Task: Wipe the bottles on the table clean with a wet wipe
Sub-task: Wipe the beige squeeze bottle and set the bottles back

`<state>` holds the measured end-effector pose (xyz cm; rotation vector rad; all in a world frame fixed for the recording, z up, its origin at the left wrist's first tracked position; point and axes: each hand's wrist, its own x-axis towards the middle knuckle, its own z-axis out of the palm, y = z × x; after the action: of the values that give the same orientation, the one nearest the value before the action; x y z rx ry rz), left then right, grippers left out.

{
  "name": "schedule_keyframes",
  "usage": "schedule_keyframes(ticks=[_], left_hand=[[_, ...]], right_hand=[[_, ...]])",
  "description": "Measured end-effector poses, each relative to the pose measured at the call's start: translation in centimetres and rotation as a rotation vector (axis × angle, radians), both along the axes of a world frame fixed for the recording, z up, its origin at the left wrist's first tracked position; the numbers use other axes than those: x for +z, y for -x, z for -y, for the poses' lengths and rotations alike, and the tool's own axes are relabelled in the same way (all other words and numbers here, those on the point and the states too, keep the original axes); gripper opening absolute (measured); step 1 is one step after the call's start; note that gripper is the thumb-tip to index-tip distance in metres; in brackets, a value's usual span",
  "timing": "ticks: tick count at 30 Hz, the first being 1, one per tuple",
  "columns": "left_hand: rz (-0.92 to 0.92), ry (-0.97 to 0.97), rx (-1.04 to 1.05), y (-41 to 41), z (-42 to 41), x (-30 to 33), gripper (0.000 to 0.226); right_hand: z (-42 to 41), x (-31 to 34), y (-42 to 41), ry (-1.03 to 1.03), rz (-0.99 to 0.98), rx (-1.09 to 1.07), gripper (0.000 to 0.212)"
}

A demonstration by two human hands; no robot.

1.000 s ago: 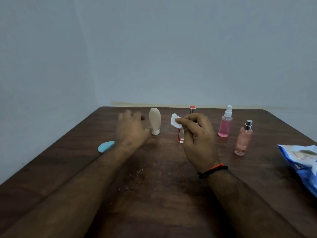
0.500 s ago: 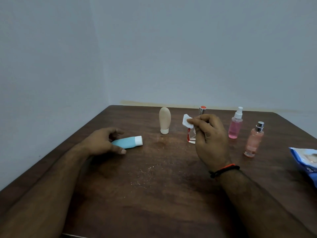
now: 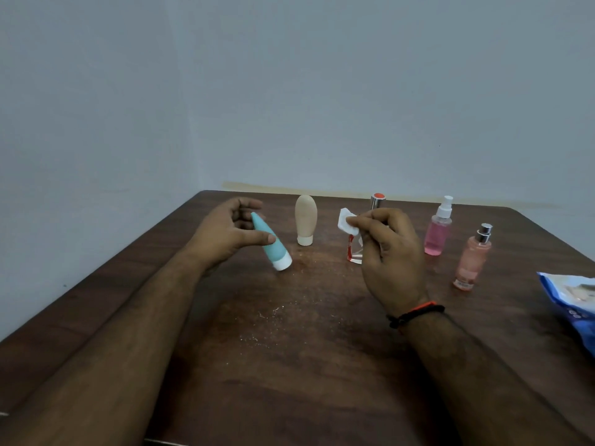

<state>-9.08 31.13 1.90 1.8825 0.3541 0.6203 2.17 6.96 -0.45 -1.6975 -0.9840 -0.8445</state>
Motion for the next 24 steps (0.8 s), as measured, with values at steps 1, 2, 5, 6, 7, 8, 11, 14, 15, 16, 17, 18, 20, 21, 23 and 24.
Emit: schedule_keyframes(ticks=[1, 2, 5, 6, 7, 8, 11, 14, 15, 16, 17, 18, 20, 21, 23, 24], left_hand=[[0.012, 0.001, -0.007, -0.6, 0.7, 0.1, 0.063], [0.02, -0.004, -0.011, -1.2, 1.3, 0.2, 0.064], [0.013, -0.06, 0.003, -2.9, 3.2, 0.5, 0.068], [0.005, -0.077, 0.016, -3.3, 3.7, 0.5, 0.069], [-0.002, -0.093, 0.026, -3.8, 4.1, 0.4, 0.069], [-0.005, -0.11, 0.037, -4.1, 4.4, 0.3, 0.069], [-0.003, -0.2, 0.112, -4.8, 5.2, -0.2, 0.067], [-0.004, -0.279, 0.218, -5.1, 5.8, -0.6, 0.067], [-0.003, -0.305, 0.252, -5.1, 6.0, -0.7, 0.066], [0.002, -0.326, 0.281, -5.1, 6.2, -0.9, 0.066], [0.011, -0.344, 0.301, -5.1, 6.4, -1.0, 0.065], [0.019, -0.36, 0.314, -5.1, 6.6, -1.1, 0.064], [0.028, -0.388, 0.327, -5.1, 6.8, -1.2, 0.062], [0.029, -0.396, 0.334, -5.1, 6.8, -1.3, 0.062], [0.034, -0.396, 0.35, -5.0, 6.9, -1.4, 0.061], [0.038, -0.394, 0.357, -5.0, 6.9, -1.4, 0.06]], right_hand=[[0.0, 0.0, 0.0, 0.006, -0.002, -0.003, 0.03], [0.0, 0.0, 0.0, 0.011, -0.001, -0.01, 0.03], [0.0, 0.0, 0.0, 0.015, 0.005, -0.02, 0.03], [0.0, 0.0, 0.0, 0.013, 0.008, -0.021, 0.03], [0.0, 0.0, 0.0, 0.012, 0.011, -0.022, 0.029], [0.0, 0.0, -0.1, 0.012, 0.012, -0.026, 0.029], [-0.1, 0.0, -0.1, 0.017, 0.012, -0.039, 0.028], [-0.2, -0.1, -0.2, 0.008, 0.019, -0.03, 0.029], [-0.3, -0.1, -0.2, 0.007, 0.02, -0.028, 0.029], [-0.3, -0.1, -0.2, 0.005, 0.021, -0.028, 0.028], [-0.3, -0.1, -0.2, 0.005, 0.023, -0.03, 0.028], [-0.3, -0.1, -0.3, 0.004, 0.024, -0.031, 0.028], [-0.2, -0.1, -0.3, 0.006, 0.019, -0.033, 0.029], [-0.2, -0.1, -0.3, 0.007, 0.017, -0.033, 0.029], [-0.2, -0.1, -0.3, 0.007, 0.017, -0.029, 0.03], [-0.2, -0.2, -0.3, 0.007, 0.018, -0.028, 0.03]])
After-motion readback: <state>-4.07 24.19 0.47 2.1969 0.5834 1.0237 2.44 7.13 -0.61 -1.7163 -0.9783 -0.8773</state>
